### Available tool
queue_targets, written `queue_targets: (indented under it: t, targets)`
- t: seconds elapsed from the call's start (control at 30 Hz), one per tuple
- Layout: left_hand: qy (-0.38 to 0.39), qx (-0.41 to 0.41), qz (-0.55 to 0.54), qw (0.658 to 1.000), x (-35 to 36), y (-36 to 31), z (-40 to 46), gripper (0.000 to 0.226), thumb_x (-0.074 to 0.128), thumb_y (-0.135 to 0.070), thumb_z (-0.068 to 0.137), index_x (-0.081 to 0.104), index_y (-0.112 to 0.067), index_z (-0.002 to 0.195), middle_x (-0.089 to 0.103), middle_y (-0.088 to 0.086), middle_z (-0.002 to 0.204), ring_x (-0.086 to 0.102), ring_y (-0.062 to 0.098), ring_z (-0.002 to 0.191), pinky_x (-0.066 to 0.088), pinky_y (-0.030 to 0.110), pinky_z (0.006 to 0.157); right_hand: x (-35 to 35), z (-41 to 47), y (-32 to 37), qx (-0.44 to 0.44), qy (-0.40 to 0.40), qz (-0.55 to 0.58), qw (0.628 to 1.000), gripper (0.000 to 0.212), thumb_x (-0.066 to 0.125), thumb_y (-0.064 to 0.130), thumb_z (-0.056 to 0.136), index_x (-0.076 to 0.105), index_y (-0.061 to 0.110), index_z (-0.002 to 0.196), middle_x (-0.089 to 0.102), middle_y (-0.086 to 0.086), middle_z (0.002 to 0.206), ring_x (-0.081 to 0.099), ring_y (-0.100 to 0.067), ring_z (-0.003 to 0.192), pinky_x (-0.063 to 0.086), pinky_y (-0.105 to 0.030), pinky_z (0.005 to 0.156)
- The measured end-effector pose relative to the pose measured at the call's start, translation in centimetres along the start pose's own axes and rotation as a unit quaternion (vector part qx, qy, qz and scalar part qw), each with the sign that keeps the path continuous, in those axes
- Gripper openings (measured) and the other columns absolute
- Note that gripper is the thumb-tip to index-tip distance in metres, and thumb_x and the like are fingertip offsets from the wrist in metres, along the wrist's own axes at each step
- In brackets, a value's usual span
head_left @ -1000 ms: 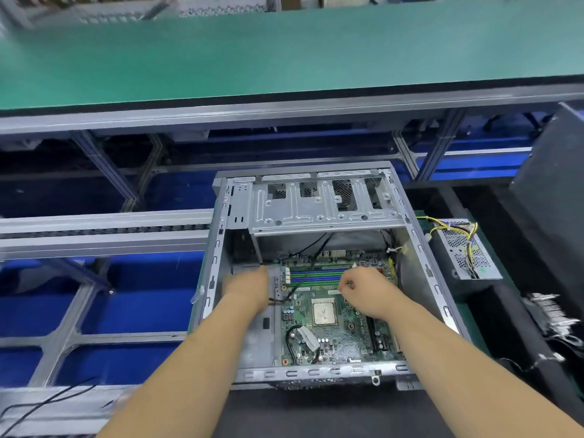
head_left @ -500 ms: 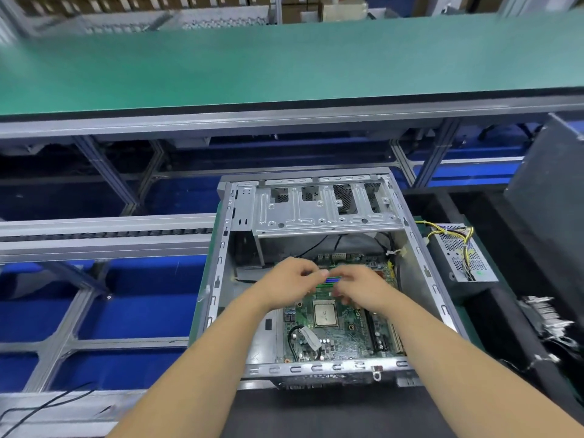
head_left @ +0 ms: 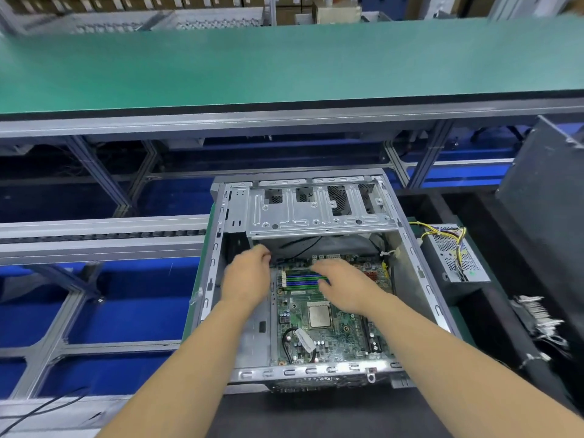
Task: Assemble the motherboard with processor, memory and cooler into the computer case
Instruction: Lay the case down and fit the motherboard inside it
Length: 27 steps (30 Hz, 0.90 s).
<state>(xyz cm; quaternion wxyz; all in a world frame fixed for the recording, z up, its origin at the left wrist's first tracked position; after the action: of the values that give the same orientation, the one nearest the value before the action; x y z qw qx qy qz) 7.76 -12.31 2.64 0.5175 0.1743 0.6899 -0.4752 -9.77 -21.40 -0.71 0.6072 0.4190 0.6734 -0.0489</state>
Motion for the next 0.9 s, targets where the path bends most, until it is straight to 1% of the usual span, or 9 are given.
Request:
queue_targets:
  t: [0.07,0.2,0.43,0.53,0.6,0.67,0.7,0.83,0.9]
  targets:
    - [-0.066,0.022,0.019,0.997,-0.9,-0.4,0.3,0.024,0.047,-0.023,0.102,0.069,-0.014,0.102,0.069,0.008,0.094,0.062,0.032,0.088,0.049,0.042,0.078,0.2,1.2,1.5,-0.032,0.015,-0.046,0.998,0.049,0.039,0.02,0.106,0.039,0.008,0.153,0.033,-0.009,0.162,0.027,-0.028,0.149,0.023,-0.041,0.123]
    - [-0.108,-0.006,0.016,0.994,-0.8,0.1,0.0,0.026,0.049,-0.027,0.103,0.07,-0.012,0.105,0.063,0.009,0.098,0.05,0.027,0.091,0.041,0.039,0.075,0.5,4.3,3.8,-0.025,0.025,-0.07,0.997,0.042,0.035,0.025,0.107,0.046,0.007,0.143,0.047,-0.017,0.148,0.043,-0.037,0.136,0.037,-0.048,0.111]
    - [-0.112,-0.049,0.085,0.989,-0.2,0.4,0.1,0.023,0.054,-0.028,0.1,0.068,-0.012,0.105,0.048,0.006,0.107,0.042,0.022,0.1,0.035,0.03,0.071,0.3,7.9,3.4,0.103,0.037,-0.057,0.992,0.026,0.042,0.022,0.103,0.062,0.011,0.114,0.068,-0.013,0.109,0.06,-0.031,0.092,0.05,-0.037,0.08]
    - [-0.092,-0.018,0.163,0.982,0.0,-0.2,0.6,0.012,0.055,-0.022,0.097,0.064,-0.016,0.102,0.05,0.004,0.108,0.044,0.022,0.102,0.037,0.032,0.082,0.0,8.3,2.4,0.132,0.043,-0.093,0.986,0.026,0.049,0.014,0.099,0.062,0.012,0.121,0.066,-0.012,0.106,0.06,-0.031,0.089,0.048,-0.034,0.072]
    - [-0.061,-0.008,0.194,0.979,0.5,-0.6,0.5,0.014,0.055,-0.023,0.095,0.056,-0.019,0.108,0.056,0.002,0.106,0.054,0.021,0.095,0.037,0.034,0.078,0.1,8.7,1.8,0.142,0.064,-0.107,0.982,0.03,0.052,0.01,0.099,0.062,0.013,0.127,0.067,-0.014,0.113,0.061,-0.03,0.09,0.049,-0.034,0.071]
    - [-0.036,-0.038,0.145,0.988,1.0,-0.3,0.2,0.015,0.054,-0.022,0.096,0.048,-0.019,0.11,0.062,0.001,0.095,0.059,0.024,0.077,0.036,0.034,0.061,0.3,9.1,1.3,0.148,0.072,-0.106,0.981,0.03,0.054,0.009,0.099,0.062,0.014,0.128,0.067,-0.014,0.116,0.057,-0.029,0.086,0.047,-0.033,0.07]
    - [-0.033,-0.056,0.11,0.992,1.2,-0.1,0.1,0.008,0.053,-0.023,0.097,0.047,-0.019,0.1,0.063,0.002,0.085,0.055,0.023,0.066,0.033,0.032,0.055,0.4,9.1,1.1,0.147,0.071,-0.108,0.981,0.026,0.054,0.01,0.1,0.064,0.013,0.123,0.068,-0.014,0.114,0.056,-0.028,0.084,0.046,-0.033,0.071]
    - [-0.023,-0.108,-0.099,0.989,2.5,0.7,0.9,0.041,0.055,-0.028,0.097,0.042,-0.015,0.059,0.046,-0.003,0.053,0.042,0.015,0.048,0.038,0.031,0.048,0.6,8.7,1.0,0.109,0.028,-0.141,0.984,0.026,0.052,0.009,0.1,0.06,0.018,0.123,0.066,-0.011,0.119,0.061,-0.03,0.1,0.049,-0.038,0.088]
    - [0.009,-0.116,-0.168,0.979,3.2,0.6,1.3,0.021,0.052,-0.022,0.098,0.064,-0.014,0.083,0.061,0.001,0.069,0.056,0.019,0.062,0.049,0.036,0.058,0.4,8.2,0.8,0.109,0.027,-0.127,0.985,0.028,0.048,0.01,0.101,0.054,0.029,0.12,0.065,-0.005,0.122,0.062,-0.029,0.105,0.051,-0.041,0.095]
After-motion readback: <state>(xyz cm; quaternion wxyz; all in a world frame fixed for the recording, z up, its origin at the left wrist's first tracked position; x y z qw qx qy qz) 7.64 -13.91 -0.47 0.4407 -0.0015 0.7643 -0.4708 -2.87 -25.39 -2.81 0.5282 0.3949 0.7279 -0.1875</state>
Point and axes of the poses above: each hand's wrist, its own z-axis towards the middle knuckle, its own x-axis out of the palm, y = z × x, the point moved 5 cm from there along z, towards the middle knuckle
